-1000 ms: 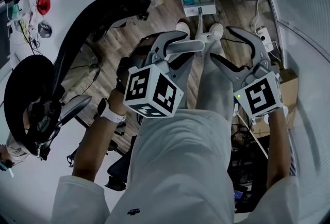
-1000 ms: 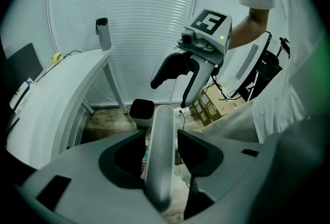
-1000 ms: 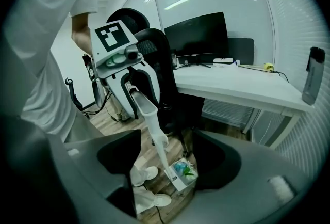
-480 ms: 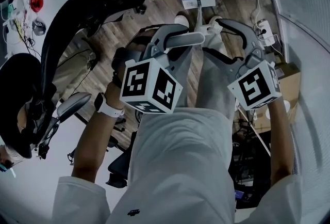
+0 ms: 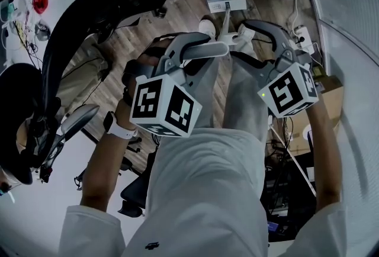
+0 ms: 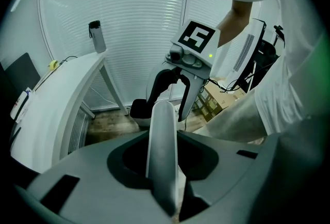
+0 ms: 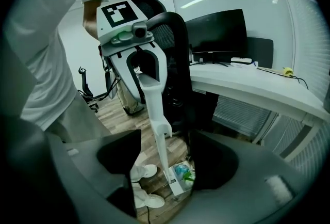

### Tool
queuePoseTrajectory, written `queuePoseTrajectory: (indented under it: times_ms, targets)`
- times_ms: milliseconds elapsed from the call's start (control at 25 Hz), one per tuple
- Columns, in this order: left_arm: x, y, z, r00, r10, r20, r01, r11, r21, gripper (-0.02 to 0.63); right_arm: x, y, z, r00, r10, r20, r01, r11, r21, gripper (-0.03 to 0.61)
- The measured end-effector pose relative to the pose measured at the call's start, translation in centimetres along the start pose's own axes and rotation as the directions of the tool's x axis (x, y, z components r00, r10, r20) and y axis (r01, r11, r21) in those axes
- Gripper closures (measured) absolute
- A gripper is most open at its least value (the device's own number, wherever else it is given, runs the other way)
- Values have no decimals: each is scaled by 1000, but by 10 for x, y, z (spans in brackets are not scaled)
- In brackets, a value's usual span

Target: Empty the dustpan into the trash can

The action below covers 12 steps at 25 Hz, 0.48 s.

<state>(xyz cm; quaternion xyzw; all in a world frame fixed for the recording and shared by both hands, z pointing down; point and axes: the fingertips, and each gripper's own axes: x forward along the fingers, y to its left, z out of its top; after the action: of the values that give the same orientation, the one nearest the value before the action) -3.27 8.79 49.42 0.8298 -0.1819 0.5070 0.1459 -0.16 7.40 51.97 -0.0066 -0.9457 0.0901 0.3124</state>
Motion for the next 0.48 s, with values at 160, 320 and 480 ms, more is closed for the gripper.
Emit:
queuePoseTrajectory:
  times_ms: [160,320,480]
  targets:
    - [0,-2,-3,1000,1,-3,-1,1000,0,503,17,5,-6,999,42,-3,-42,997,-63,270]
    - [2,-2,-1,1000,-1,-5,1,1000,3,502,33,11,-15,997,82,-10,-83,990,-118,311]
    - [0,-4,-1,1000,-5,-7,5,1000,21,502,46,12,-21,995,95,-15,-96,984,-149,344]
